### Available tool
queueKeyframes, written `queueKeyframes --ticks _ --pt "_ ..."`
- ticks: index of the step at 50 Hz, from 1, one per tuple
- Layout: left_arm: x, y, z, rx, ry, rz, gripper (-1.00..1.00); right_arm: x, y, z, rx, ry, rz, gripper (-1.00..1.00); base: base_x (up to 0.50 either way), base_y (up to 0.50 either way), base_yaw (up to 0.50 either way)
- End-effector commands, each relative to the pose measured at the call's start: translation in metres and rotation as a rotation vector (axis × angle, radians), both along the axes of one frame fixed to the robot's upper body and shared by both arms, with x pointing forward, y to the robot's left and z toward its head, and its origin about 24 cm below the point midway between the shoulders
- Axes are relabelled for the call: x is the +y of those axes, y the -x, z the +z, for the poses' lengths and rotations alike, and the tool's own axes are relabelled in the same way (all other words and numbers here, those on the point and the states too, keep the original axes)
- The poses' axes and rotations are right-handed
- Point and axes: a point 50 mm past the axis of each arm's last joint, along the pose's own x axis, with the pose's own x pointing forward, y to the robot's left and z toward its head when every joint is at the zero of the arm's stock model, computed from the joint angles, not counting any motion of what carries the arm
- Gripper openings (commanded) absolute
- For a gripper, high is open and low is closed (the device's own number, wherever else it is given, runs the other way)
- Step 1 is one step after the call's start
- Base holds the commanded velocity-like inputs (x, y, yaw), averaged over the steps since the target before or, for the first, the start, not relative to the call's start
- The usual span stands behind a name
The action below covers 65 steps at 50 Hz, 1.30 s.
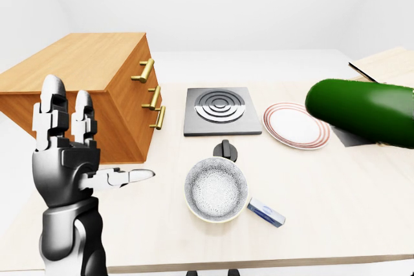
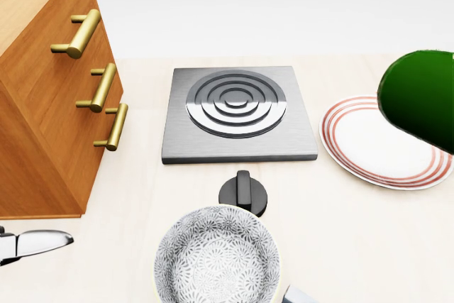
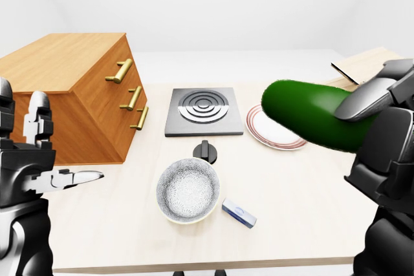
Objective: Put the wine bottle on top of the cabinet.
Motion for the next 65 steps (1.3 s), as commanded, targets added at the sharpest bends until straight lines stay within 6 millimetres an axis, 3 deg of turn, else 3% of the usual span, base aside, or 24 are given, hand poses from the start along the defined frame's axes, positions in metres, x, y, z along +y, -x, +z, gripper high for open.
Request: queueKeyframes --ticks 1,15,22,32,50,53,58,62,65 --pt "0.002 0.002 0.0 -0.003 0.002 0.003 1.0 0.006 0.011 0.031 -0.125 -0.254 0.215 -1.0 0.0 0.0 0.0" --pt "0.005 0.007 0.008 -0.041 -0.011 0.019 1.0 0.015 -0.011 0.043 -0.118 -0.295 0.304 -1.0 0.0 0.0 0.0" --pt "0.007 0.009 0.013 -0.065 -0.013 0.025 1.0 0.033 -0.042 0.069 -0.142 -0.245 0.385 -1.0 0.0 0.0 0.0" --pt "0.007 0.012 0.023 -0.117 -0.022 0.028 1.0 0.055 -0.052 0.077 -0.214 -0.147 0.393 -1.0 0.0 0.0 0.0" --pt "0.0 0.006 0.041 -0.197 -0.044 0.016 1.0 0.082 -0.061 0.078 -0.283 0.054 0.316 -1.0 0.0 0.0 0.0" --pt "-0.005 0.003 0.048 -0.225 -0.074 0.01 1.0 0.087 -0.061 0.076 -0.283 0.072 0.312 -1.0 0.0 0.0 0.0" --pt "-0.016 -0.001 0.077 -0.357 -0.148 -0.001 1.0 0.091 -0.058 0.073 -0.294 0.093 0.305 -1.0 0.0 0.0 0.0" --pt "-0.028 -0.009 0.096 -0.431 -0.218 0.0 1.0 0.092 -0.046 0.072 -0.342 0.093 0.312 -1.0 0.0 0.0 0.0" --pt "-0.034 -0.023 0.097 -0.407 -0.262 0.026 1.0 0.093 -0.045 0.071 -0.344 0.097 0.31 -1.0 0.0 0.0 0.0"
